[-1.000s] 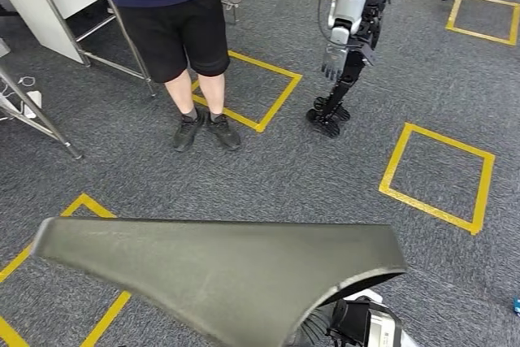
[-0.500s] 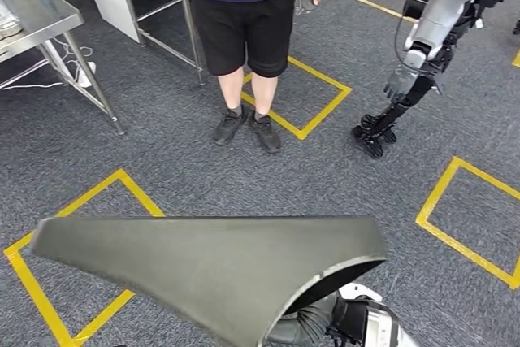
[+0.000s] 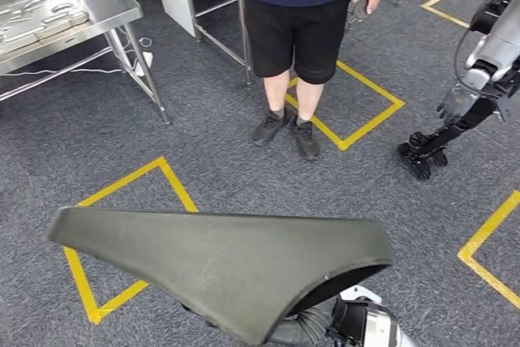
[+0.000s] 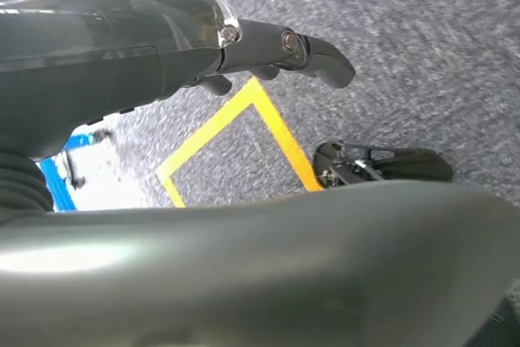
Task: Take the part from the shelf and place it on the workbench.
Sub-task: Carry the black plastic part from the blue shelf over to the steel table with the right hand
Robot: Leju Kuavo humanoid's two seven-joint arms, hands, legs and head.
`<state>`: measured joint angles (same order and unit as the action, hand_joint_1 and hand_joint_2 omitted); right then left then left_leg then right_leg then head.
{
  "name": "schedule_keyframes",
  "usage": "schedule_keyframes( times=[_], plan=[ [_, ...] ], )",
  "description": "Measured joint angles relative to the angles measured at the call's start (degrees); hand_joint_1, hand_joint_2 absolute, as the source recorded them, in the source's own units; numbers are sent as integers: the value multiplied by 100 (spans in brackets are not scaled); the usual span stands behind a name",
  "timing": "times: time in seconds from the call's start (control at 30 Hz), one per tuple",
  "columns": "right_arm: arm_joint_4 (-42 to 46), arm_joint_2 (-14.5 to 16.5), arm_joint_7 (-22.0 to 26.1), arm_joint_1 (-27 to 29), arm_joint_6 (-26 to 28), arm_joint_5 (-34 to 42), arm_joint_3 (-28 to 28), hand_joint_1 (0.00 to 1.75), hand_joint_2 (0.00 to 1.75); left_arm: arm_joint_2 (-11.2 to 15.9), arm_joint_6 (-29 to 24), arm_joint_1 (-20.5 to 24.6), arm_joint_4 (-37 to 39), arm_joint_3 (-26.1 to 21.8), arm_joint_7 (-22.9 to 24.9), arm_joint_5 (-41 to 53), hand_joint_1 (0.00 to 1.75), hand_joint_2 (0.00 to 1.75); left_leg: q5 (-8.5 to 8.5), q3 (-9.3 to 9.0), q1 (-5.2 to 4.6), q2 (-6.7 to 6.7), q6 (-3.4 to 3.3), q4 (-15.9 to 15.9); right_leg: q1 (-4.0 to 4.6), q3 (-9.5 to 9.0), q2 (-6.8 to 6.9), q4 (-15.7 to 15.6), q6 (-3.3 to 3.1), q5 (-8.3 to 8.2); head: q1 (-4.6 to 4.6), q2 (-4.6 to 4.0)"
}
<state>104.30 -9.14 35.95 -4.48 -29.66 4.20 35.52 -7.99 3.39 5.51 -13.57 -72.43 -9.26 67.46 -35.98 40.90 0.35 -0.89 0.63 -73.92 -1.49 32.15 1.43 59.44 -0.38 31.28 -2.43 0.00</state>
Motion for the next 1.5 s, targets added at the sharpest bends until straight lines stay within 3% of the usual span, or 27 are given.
schedule_keyframes(
  times=[0.03,0.07,0.1,0.17,0.23,0.33,0.4,0.47,0.5,0.53,0.57,0.63,0.7,0.77,0.8,0.83,0.9,0.97,1.0,1.07,1.13,1.2,1.27,1.33,1.37,1.43,1.5],
  plan=[
    [-1,0,0,7,0,0,-1,175,175,-1,1,-9,0,0,1,1,0,175,1,88,12,19,13,-153,0,-16,75,0,4,18,0,0],
    [-2,1,-1,12,0,0,-2,175,175,0,1,-22,0,0,1,1,0,175,115,59,22,41,18,-73,-1,-41,144,0,13,40,0,0],
    [-1,1,-1,15,0,1,-4,175,175,1,2,-34,0,1,2,1,0,175,315,-83,27,82,13,227,-1,-77,210,0,27,66,0,0],
    [0,4,-1,18,0,3,-18,175,175,1,2,-33,0,1,2,1,0,175,649,-453,-10,336,-35,984,12,-150,334,-1,71,123,-1,1],
    [1,7,0,19,0,5,-36,175,175,1,2,-13,0,2,2,1,0,175,713,-606,-71,541,-106,1331,40,-195,444,-9,125,165,-2,1],
    [7,10,0,12,0,5,-48,175,175,1,2,-28,0,2,1,1,0,175,698,-621,-89,405,-211,1383,43,-287,558,-46,214,220,-1,1],
    [20,11,4,9,0,11,-63,175,175,1,-2,-27,-1,2,1,1,0,175,717,-669,-52,275,-285,1438,31,-220,308,218,251,420,9,1],
    [23,5,5,27,0,17,-77,175,175,1,3,-7,-1,2,1,-1,0,175,715,-683,-37,138,-333,1451,28,133,-14,924,252,762,18,1],
    [21,2,3,40,0,17,-80,175,175,0,10,-3,0,2,0,-2,0,175,709,-687,-41,61,-345,1450,33,344,-78,1281,251,875,19,1],
    [19,-1,2,50,0,18,-82,175,175,-1,16,-6,0,2,1,-3,0,175,704,-694,-46,-18,-351,1449,39,497,-107,1497,248,886,19,0],
    [19,-2,2,54,0,19,-84,175,175,-1,19,-11,0,1,0,-4,0,175,698,-706,-49,-98,-353,1448,44,555,-122,1503,241,776,19,1],
    [18,-2,2,54,0,20,-85,175,175,-1,17,-19,0,0,0,-5,0,175,679,-743,-47,-257,-342,1446,45,374,-228,897,210,287,20,1],
    [17,-3,2,61,0,20,-87,175,175,-3,15,-14,0,0,0,-6,0,175,657,-747,-45,-401,-307,1432,34,140,-509,224,170,-57,16,0],
    [19,-4,2,71,0,21,-90,175,175,-7,14,-17,0,0,1,-7,0,175,656,-712,-19,-526,-247,1431,42,67,-654,1,144,-90,14,0],
    [21,-1,2,73,0,22,-91,175,175,-6,13,-26,0,0,1,-8,0,175,661,-699,-4,-593,-213,1439,45,48,-604,-31,130,-86,15,0],
    [22,3,1,71,0,22,-92,175,175,-6,13,-36,0,0,1,-8,0,175,649,-697,-2,-577,-177,1433,42,28,-539,-51,106,-89,14,0],
    [26,11,2,74,0,25,-93,175,175,-6,11,-33,0,0,-4,-10,0,175,506,-603,-14,-340,-106,1223,18,-31,-373,-93,45,-83,7,1],
    [27,12,2,91,0,25,-95,175,175,-7,12,-7,0,0,-18,-17,0,175,197,-280,2,-58,-36,588,13,-77,-189,-105,10,-50,1,1],
    [26,11,2,102,0,23,-95,175,175,-7,15,1,0,0,-27,-21,0,175,66,-83,20,-9,-7,219,12,-94,-98,-104,10,-29,1,0],
    [25,11,2,122,0,21,-96,175,175,-7,21,-11,0,0,-44,-26,0,175,58,110,50,33,30,-110,8,-136,64,-101,27,17,0,0],
    [25,11,2,127,0,20,-96,175,175,-7,24,-33,0,0,-57,-29,0,175,431,-133,63,114,32,417,1,-214,201,-100,59,77,0,0],
    [25,11,2,125,0,20,-98,175,175,-7,27,-27,0,0,-71,-41,0,175,712,-472,18,330,-17,1107,18,-293,324,-101,114,145,1,1],
    [26,12,1,119,-1,21,-102,175,175,-7,32,-13,0,0,-79,-54,0,175,723,-577,-39,448,-100,1345,45,-341,431,-116,177,189,3,1],
    [28,14,-1,100,-2,27,-107,175,175,-7,34,-29,0,-1,-86,-60,0,175,714,-583,-43,360,-182,1375,42,-402,513,-149,237,223,3,1],
    [29,15,-1,89,-2,32,-111,175,175,-6,36,-40,0,-1,-94,-62,0,175,713,-602,-32,310,-220,1393,34,-423,459,-123,263,273,2,2],
    [30,18,-1,78,-2,43,-121,175,175,-5,37,-33,0,-2,-111,-70,0,175,716,-639,-2,211,-293,1427,19,-288,187,248,288,520,9,1],
    [28,15,2,94,-2,40,-127,175,175,-6,44,-12,0,-2,-127,-78,0,175,702,-647,-10,108,-336,1428,27,123,-52,1028,275,851,15,0]
  ],
)
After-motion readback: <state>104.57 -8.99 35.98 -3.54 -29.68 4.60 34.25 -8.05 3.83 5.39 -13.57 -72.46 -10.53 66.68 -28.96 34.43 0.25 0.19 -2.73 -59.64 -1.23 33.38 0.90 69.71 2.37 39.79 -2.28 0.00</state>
